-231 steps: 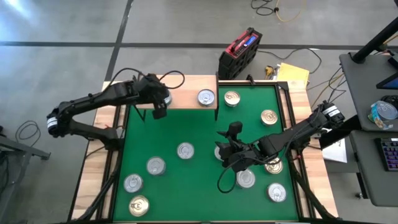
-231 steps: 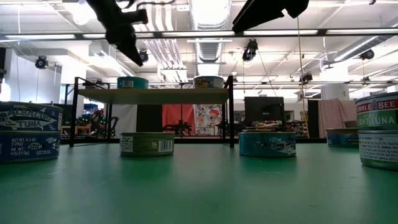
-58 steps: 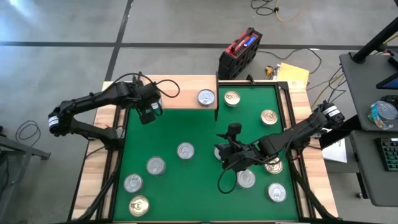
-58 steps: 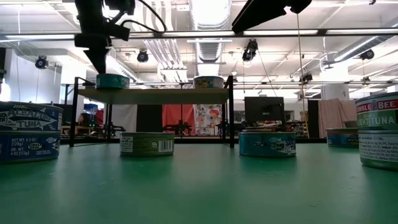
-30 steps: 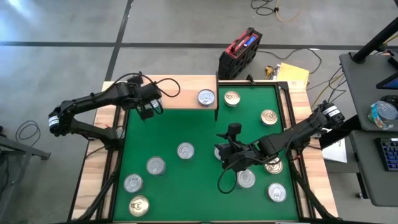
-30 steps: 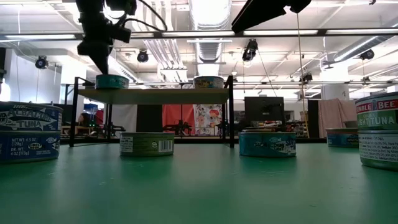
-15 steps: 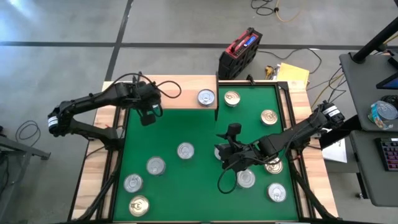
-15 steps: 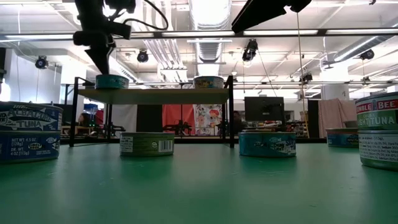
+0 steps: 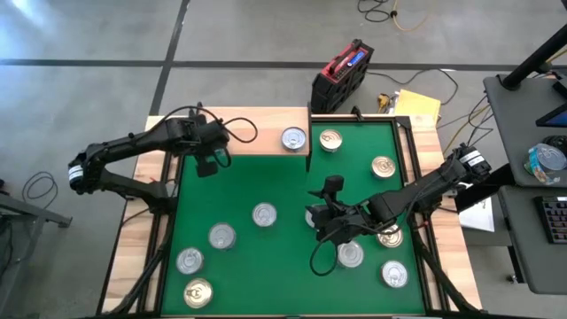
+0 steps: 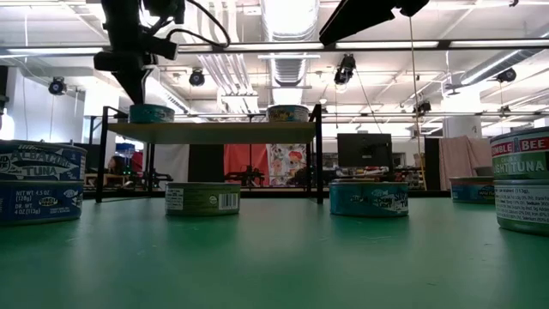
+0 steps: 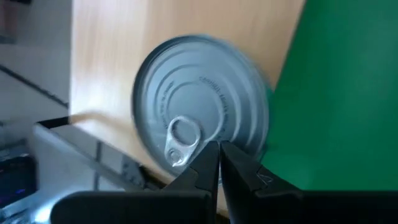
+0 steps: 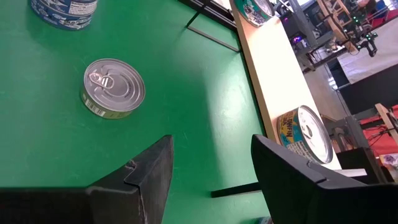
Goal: Stack canned seafood by type on shelf
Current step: Put the center light blue tuna can on the shelf
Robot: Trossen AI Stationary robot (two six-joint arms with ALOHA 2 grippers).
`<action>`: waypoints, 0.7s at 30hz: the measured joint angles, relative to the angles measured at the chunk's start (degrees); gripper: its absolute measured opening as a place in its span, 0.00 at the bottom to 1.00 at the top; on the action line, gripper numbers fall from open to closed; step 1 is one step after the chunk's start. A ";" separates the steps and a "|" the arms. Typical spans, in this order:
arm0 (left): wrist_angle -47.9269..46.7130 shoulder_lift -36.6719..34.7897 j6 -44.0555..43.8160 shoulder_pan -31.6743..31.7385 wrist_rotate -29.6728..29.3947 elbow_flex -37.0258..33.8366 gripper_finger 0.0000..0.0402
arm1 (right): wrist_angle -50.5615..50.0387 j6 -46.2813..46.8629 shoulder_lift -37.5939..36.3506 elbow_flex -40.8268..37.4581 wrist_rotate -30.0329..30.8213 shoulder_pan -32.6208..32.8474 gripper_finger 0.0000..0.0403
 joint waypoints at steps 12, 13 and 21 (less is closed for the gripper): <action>5.62 -0.09 0.55 0.00 -0.44 0.50 0.00 | 0.00 0.00 0.00 0.00 0.00 0.00 0.51; 7.14 -0.03 1.00 0.00 -0.40 0.48 0.00 | 0.00 0.00 0.00 0.00 -0.01 0.00 0.51; 11.02 1.94 3.59 0.00 3.53 0.37 0.00 | 0.00 0.02 0.00 0.00 -0.01 0.00 0.51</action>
